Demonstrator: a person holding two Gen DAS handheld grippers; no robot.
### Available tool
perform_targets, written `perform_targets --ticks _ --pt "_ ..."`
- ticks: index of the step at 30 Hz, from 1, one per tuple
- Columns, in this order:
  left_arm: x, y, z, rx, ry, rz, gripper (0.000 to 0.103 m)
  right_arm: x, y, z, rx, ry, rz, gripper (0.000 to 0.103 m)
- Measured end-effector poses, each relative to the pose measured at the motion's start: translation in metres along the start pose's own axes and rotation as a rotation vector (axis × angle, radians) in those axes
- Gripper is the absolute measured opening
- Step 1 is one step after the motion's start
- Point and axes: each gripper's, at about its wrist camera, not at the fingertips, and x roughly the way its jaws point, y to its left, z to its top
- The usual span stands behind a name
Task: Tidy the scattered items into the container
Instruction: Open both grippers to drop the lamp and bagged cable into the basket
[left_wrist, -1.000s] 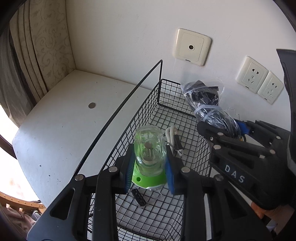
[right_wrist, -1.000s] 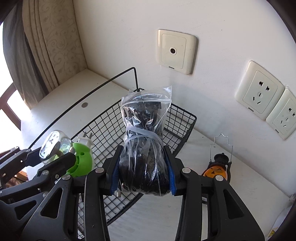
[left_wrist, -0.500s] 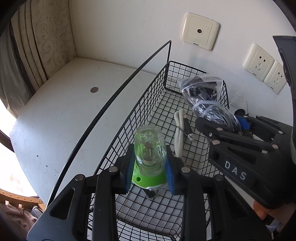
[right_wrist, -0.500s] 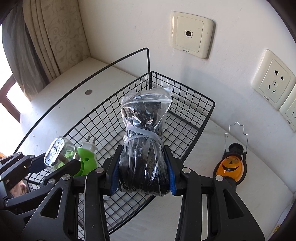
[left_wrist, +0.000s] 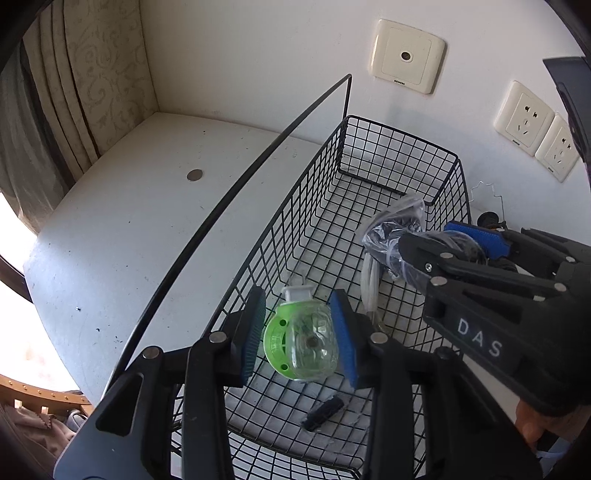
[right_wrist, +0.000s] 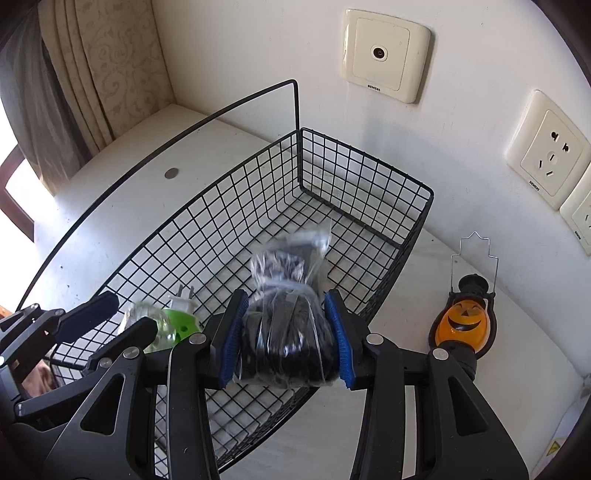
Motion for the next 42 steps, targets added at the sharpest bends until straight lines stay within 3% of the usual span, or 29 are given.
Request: perform_targets --ticks 4,7,11,20,28,35,42 --pt "-0.003 -0.001 0.000 0.007 -0.001 -0.004 0.035 -0.003 0.001 0.000 -0.001 -0.004 -0.003 0.045" --pt "-0.006 -0.001 0.000 0.006 -0.002 -0.009 0.038 -0.007 -0.001 0.000 0.001 -0.010 -0.010 0.056" --pt "-0.012 -0.003 -0.001 0.004 -0.009 -0.015 0.042 -0.018 -0.004 0.002 0.010 -0.037 -0.011 0.063" --pt "-0.022 -0.002 0.002 -0.008 -0.030 -0.011 0.051 -0.030 -0.009 0.000 0.022 -0.054 -0.009 0.063" --pt "-0.032 -0.001 0.000 -0.020 -0.047 -0.012 0.070 -0.041 -0.014 -0.003 0.035 -0.071 -0.020 0.064" --pt "-0.040 -0.001 0.000 -0.013 -0.060 -0.004 0.073 -0.052 -0.022 -0.005 0.049 -0.096 -0.029 0.077" --pt "-0.047 -0.005 0.000 -0.003 -0.068 -0.007 0.073 -0.063 -0.027 -0.009 0.064 -0.112 -0.037 0.079"
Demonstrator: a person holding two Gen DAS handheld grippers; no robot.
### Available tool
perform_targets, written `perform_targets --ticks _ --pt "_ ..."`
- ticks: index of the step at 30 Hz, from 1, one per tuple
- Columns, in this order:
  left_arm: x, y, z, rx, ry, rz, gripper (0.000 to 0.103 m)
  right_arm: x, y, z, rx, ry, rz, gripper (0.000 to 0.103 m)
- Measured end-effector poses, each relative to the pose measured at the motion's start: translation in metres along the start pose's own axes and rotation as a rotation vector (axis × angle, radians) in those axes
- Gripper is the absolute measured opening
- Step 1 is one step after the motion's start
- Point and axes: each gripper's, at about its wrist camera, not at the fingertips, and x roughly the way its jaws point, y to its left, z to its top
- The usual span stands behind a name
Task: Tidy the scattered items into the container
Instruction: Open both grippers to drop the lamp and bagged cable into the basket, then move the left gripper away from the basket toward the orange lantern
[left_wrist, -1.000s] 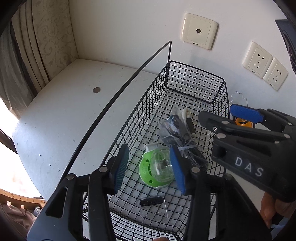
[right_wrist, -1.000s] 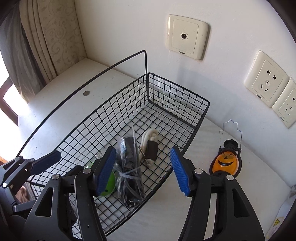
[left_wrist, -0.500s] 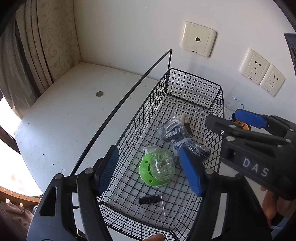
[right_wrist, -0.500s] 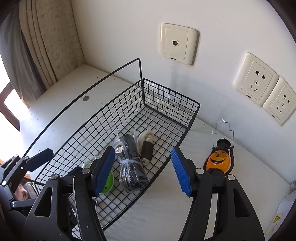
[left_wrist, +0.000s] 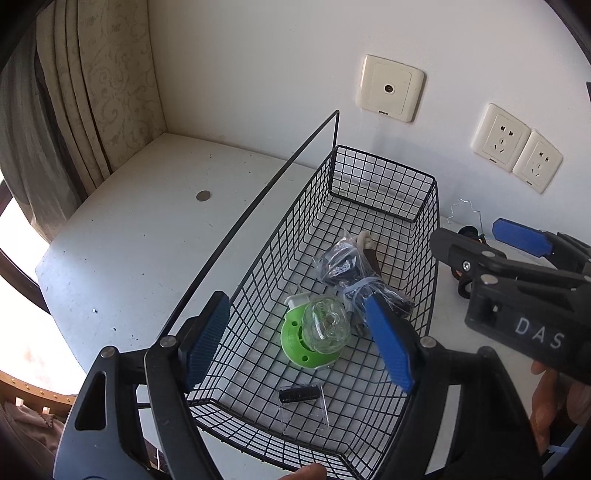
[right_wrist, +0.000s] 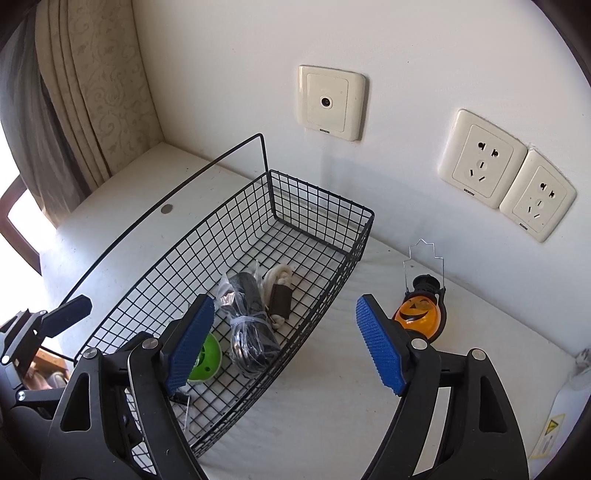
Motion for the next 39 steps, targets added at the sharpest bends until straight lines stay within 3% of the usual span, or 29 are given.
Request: perform_targets --ticks 18,39 --pt "-0.011 -0.037 0.005 0.040 -0.016 -0.041 0.073 -0.029 -0.030 -0.012 0.051 -0.022 -0.055 0.080" --pt "-0.009 -0.132 0.019 0.170 -0.020 -0.153 0.073 -0.072 -0.113 -0.043 0.181 -0.035 -0.173 0.080"
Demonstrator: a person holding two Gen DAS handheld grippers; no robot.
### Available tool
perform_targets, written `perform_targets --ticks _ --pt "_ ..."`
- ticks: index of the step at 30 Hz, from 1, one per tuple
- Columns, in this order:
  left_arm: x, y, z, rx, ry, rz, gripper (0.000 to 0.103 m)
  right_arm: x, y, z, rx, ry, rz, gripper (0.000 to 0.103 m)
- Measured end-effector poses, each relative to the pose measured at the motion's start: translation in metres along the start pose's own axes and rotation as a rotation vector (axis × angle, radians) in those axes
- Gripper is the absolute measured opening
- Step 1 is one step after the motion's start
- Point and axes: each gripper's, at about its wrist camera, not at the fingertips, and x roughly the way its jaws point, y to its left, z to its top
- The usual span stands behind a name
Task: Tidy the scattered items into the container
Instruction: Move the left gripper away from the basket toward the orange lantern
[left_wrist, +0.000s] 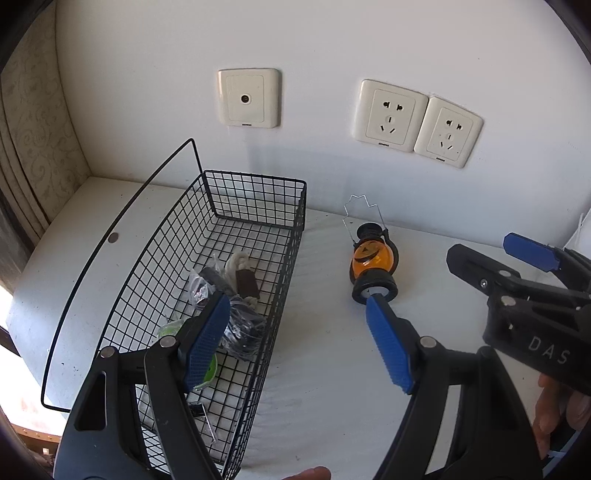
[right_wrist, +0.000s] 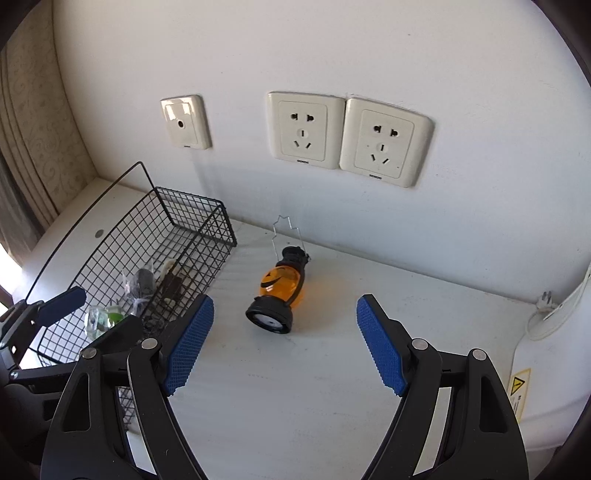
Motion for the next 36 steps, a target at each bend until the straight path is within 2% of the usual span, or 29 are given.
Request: perform_targets --ticks 23,36 --pt "0.039 -0.089 0.021 0.112 0.022 -0.080 0.073 -0.013 -0.099 -0.021 0.144 0.013 -0.121 0.080" --pt "0.071 -0.113 0.027 0.128 0.049 -0.079 0.073 0.000 -0.134 -0.032 0.197 0.039 -0.151 0.080"
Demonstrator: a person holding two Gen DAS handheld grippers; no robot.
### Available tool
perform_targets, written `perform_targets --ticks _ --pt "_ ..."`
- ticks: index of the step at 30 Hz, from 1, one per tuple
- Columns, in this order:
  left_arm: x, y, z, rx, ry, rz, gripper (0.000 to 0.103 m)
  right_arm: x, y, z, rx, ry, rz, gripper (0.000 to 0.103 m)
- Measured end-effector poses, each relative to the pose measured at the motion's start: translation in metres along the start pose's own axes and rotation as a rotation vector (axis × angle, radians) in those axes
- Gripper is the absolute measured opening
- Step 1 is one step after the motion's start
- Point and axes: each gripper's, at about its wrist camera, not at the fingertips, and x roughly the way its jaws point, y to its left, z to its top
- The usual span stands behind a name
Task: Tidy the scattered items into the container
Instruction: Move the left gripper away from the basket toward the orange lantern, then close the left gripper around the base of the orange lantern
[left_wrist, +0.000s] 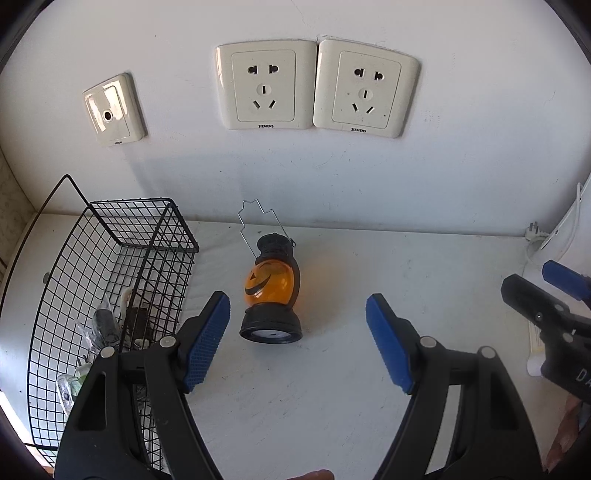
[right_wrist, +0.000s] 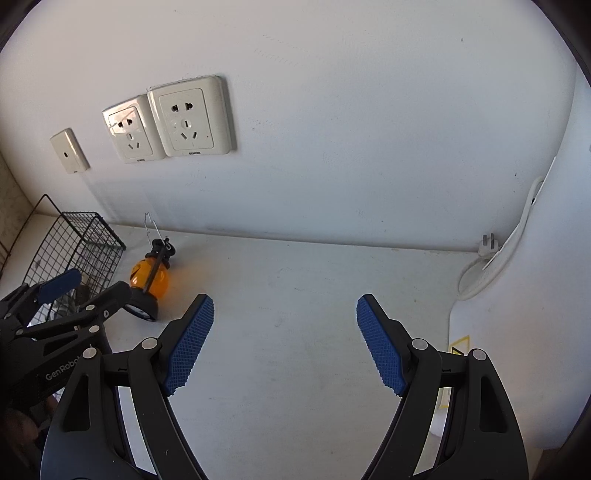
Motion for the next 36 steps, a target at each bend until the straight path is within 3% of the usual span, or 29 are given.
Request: perform_targets --ticks 13,26,36 --pt "0.038 -0.007 0.004 0.011 0.024 0.005 0.073 0.017 -0.014 -0.008 0.022 0.032 -0.011 0.080" --pt "0.079 0.009 -0.004 0.023 0.059 0.078 0.073 0.028 -0.024 -0.008 0.028 0.055 -0.022 0.080" --pt "0.101 0.014 -0.013 0.029 0.090 0.072 0.073 0.036 -0.025 -0.010 0.023 0.064 -0.028 0.080"
